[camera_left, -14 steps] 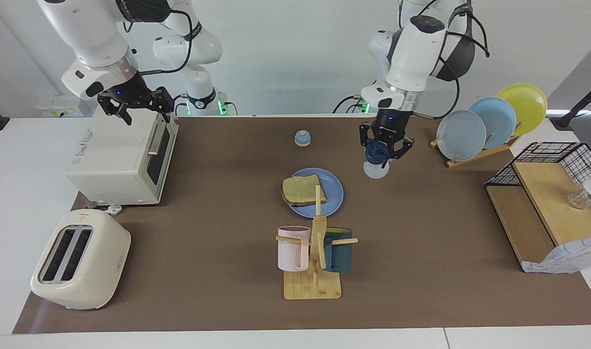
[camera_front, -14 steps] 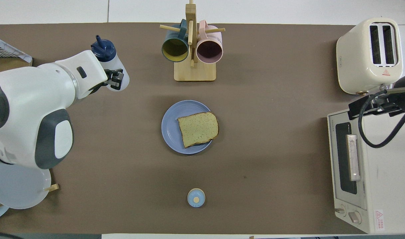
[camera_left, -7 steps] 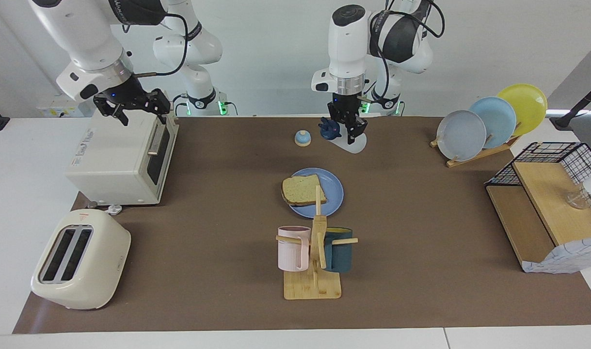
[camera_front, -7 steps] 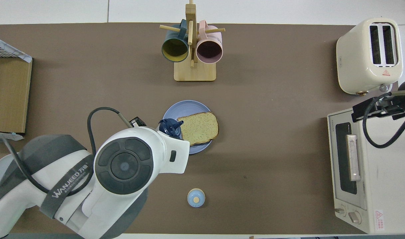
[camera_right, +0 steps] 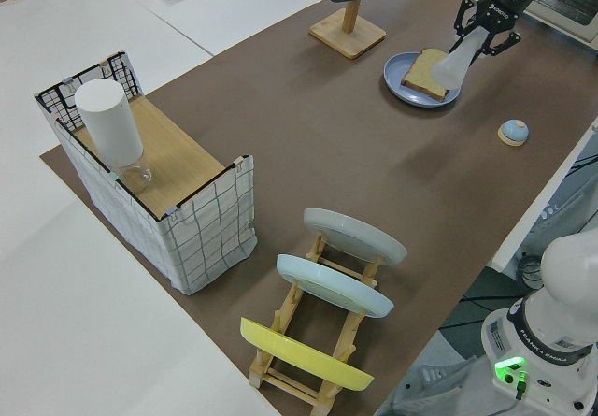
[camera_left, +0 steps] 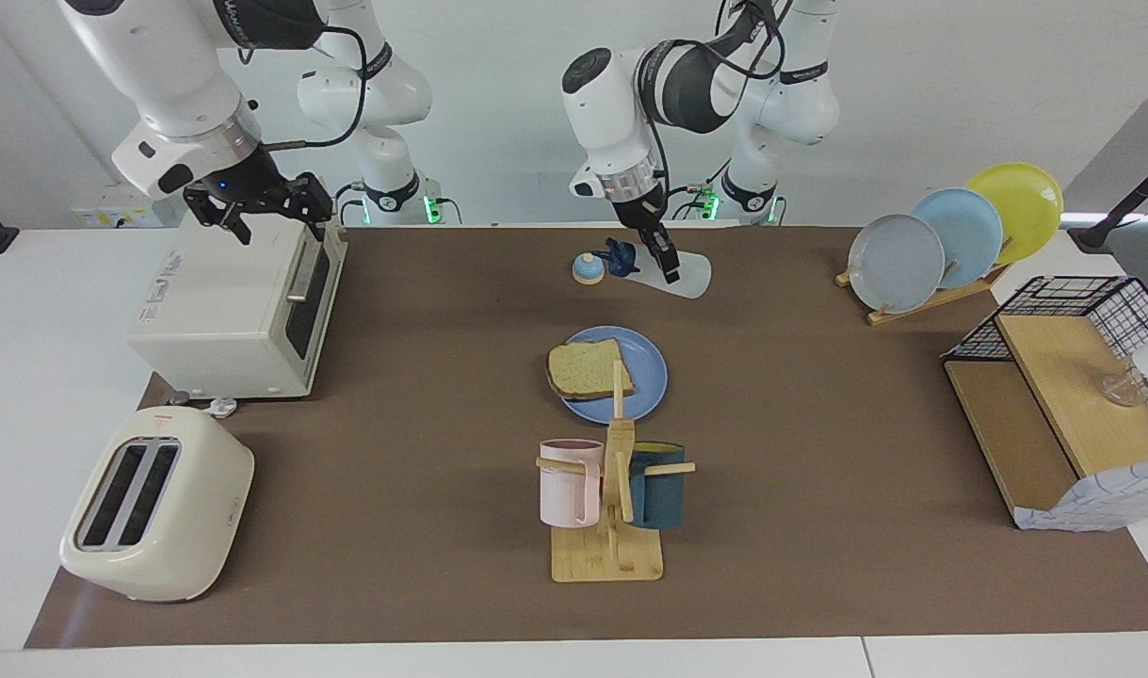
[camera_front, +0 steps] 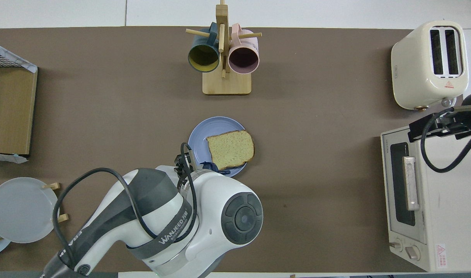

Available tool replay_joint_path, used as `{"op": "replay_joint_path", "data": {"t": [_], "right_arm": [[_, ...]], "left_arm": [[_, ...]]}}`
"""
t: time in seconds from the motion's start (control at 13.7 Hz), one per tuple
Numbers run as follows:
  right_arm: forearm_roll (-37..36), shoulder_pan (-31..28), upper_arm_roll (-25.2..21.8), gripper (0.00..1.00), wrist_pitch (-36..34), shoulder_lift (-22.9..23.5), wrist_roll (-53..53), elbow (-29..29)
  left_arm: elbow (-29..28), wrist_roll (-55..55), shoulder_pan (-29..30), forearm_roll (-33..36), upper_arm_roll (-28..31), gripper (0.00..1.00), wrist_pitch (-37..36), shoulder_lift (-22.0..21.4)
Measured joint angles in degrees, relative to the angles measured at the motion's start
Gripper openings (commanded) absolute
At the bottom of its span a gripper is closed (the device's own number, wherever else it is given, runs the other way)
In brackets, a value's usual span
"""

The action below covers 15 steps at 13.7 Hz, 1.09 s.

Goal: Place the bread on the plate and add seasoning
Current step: 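Turn the bottle upside down over the bread with the left gripper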

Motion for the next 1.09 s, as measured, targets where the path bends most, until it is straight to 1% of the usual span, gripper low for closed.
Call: {"op": "replay_joint_path", "data": {"t": [0.36, 0.58, 0.73, 0.87, 1.09], "right_arm": [[0.0, 0.0, 0.0, 1.00, 0.0, 0.0, 0.0, 0.0], [0.0, 0.0, 0.0, 1.00, 0.0, 0.0, 0.0, 0.0], [0.0, 0.0, 0.0, 1.00, 0.0, 0.0, 0.0, 0.0], [0.0, 0.0, 0.0, 1.00, 0.0, 0.0, 0.0, 0.0], [0.0, 0.0, 0.0, 1.00, 0.0, 0.0, 0.0, 0.0]], "left_arm": [[1.3, 0.2, -2.4, 8.5, 0.0, 0.00, -5.8, 6.6], [5.1, 0.2, -4.5, 12.4, -0.1, 0.00, -10.8, 12.7], [6.8, 0.2, -5.4, 15.0, -0.1, 0.00, -13.5, 15.7], [7.4, 0.2, -6.4, 17.1, -0.1, 0.00, -16.5, 17.0], [7.5, 0.2, -7.3, 19.7, -0.1, 0.00, -19.9, 17.2]]}}
